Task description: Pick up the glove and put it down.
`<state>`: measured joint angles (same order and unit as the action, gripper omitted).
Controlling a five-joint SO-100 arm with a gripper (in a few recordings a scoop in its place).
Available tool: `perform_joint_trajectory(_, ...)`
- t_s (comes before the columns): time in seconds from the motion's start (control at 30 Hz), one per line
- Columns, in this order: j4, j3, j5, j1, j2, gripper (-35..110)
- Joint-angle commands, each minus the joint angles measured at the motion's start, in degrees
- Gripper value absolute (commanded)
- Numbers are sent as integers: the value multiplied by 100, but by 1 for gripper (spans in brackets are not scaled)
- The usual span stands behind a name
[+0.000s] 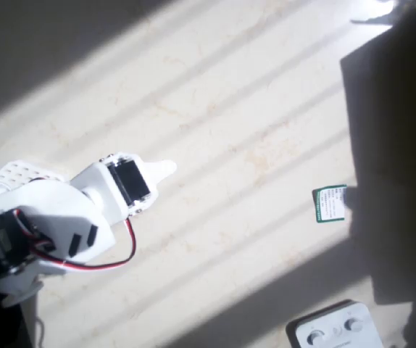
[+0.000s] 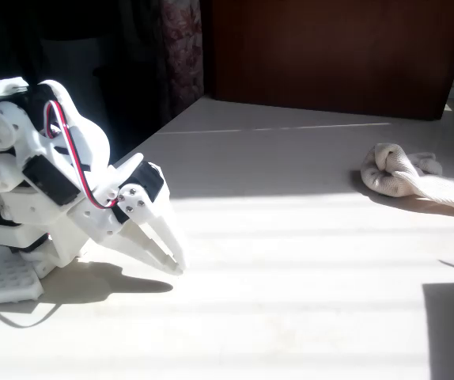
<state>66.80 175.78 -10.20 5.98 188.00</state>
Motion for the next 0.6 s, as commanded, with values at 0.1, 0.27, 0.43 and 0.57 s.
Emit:
perform_joint_trajectory(0.1, 18, -272, -35, 26, 35, 1)
perform_joint_trajectory(0.27, 18, -272, -35, 26, 35, 1)
perform_joint_trajectory(0.43, -53, -272, -35, 70, 35, 2)
perform_joint_trajectory(0.57, -53, -272, -35, 26, 35, 2)
